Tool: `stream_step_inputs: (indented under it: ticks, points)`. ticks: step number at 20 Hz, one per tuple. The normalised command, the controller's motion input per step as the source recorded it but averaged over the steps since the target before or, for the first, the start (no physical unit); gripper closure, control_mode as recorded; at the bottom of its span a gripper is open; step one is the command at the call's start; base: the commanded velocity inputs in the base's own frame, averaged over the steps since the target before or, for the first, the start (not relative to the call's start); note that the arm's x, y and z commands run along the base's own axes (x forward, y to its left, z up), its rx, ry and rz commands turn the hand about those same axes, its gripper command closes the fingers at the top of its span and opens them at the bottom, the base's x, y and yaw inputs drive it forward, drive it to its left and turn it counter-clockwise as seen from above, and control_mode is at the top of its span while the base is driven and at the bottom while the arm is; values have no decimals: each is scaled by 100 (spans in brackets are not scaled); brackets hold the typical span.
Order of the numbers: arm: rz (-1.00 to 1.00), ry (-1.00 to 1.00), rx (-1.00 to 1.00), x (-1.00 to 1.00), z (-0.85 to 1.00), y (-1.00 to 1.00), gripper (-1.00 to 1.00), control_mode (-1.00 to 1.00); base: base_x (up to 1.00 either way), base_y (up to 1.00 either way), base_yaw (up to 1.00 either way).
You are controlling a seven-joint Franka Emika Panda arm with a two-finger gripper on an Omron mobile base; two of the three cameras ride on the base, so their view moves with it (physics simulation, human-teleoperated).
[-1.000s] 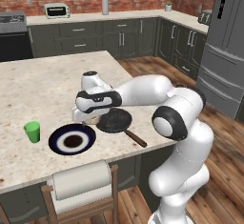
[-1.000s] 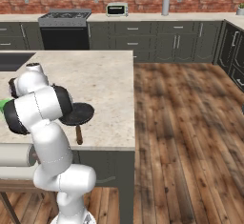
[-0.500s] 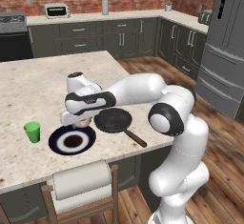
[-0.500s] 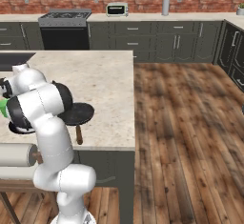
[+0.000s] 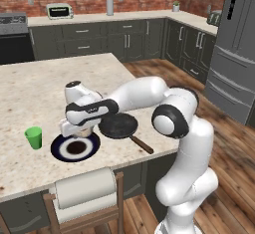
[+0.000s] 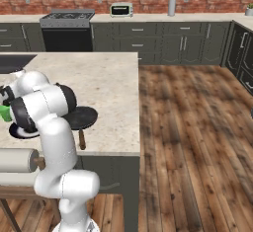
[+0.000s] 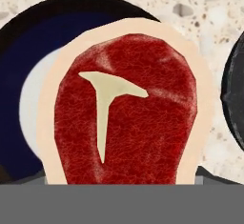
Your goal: Pick up the pan with the steak in it and place it on the dining table. Then place the steak on the plate.
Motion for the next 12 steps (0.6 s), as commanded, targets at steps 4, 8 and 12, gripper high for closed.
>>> stream_step_inputs:
  ticks: [4, 8, 12]
  points:
    - [0, 0, -5, 0, -22, 43, 100, -100, 0, 0, 0]
    - [0, 0, -7, 4, -29, 28, 100, -100, 0, 0, 0]
    - [0, -3, -7, 10, -27, 17, 100, -100, 0, 0, 0]
